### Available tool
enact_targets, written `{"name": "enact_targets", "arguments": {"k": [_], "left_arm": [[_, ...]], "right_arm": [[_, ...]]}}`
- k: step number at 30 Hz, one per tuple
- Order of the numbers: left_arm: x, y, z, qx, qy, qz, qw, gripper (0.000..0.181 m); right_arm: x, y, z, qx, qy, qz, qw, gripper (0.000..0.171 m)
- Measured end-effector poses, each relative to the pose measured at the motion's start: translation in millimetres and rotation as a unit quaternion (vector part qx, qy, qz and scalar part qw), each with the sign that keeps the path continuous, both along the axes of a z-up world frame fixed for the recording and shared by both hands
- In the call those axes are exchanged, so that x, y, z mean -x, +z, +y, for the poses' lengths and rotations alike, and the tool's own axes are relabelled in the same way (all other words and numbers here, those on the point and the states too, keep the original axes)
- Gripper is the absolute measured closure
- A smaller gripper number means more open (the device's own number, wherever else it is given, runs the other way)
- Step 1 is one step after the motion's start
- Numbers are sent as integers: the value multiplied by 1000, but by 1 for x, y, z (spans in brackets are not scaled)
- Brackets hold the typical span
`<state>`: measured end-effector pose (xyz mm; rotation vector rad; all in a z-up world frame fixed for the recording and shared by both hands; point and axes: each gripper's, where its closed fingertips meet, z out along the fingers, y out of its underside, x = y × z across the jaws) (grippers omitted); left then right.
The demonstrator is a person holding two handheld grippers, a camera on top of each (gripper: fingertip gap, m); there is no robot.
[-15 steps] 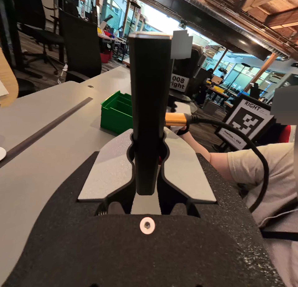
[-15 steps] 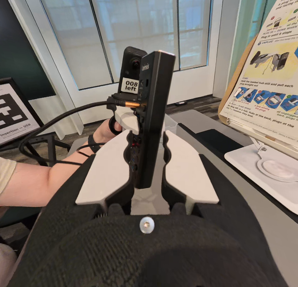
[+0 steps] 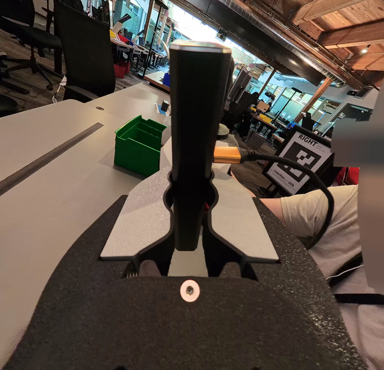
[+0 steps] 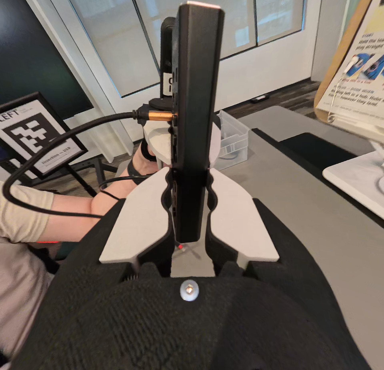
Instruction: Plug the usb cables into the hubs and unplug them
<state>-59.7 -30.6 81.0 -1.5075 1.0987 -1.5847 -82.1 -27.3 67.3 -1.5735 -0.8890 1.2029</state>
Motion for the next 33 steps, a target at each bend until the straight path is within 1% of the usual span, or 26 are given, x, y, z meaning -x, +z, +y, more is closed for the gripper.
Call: {"name": "enact_targets", "arguments": {"k": [4, 5, 7, 11, 13, 14, 18, 21, 25, 28, 31, 33], "left_arm": [[1, -3, 1, 20, -7, 4, 1000, 153], [2, -1, 2, 30, -8, -1, 1000, 150], [7, 1, 7, 43, 2, -10, 999, 135], [25, -11, 20, 38, 31, 29, 998, 125], [40, -19, 24, 44, 39, 52, 997, 128], [48, -20, 30, 48, 54, 55, 996, 128], [75, -6, 49, 72, 107, 6, 992, 134], [86, -1, 50, 64, 123, -1, 990, 135], [98, 14, 43, 48, 124, -22, 991, 135], [111, 26, 40, 37, 129, -48, 990, 136], [120, 38, 37, 34, 127, -84, 988, 140], [122, 41, 35, 34, 120, -92, 988, 140]], "right_arm": [[0, -5, 2, 25, 16, 1, 1000, 142], [0, -7, 4, 33, 15, 5, 999, 142], [-1, -11, 9, 54, 11, 14, 998, 143], [-4, -20, 19, 103, 14, 42, 994, 143], [-7, -28, 25, 126, 6, 49, 991, 143], [-9, -31, 29, 139, 4, 53, 989, 143], [-13, -42, 38, 204, 13, 97, 974, 143], [-18, -45, 44, 233, 5, 117, 965, 143], [-33, -32, 43, 221, -32, 110, 968, 143], [-53, -15, 39, 194, -82, 92, 973, 143], [-79, 3, 41, 183, -125, 68, 973, 143], [-106, 20, 48, 175, -167, 38, 969, 143]]}}
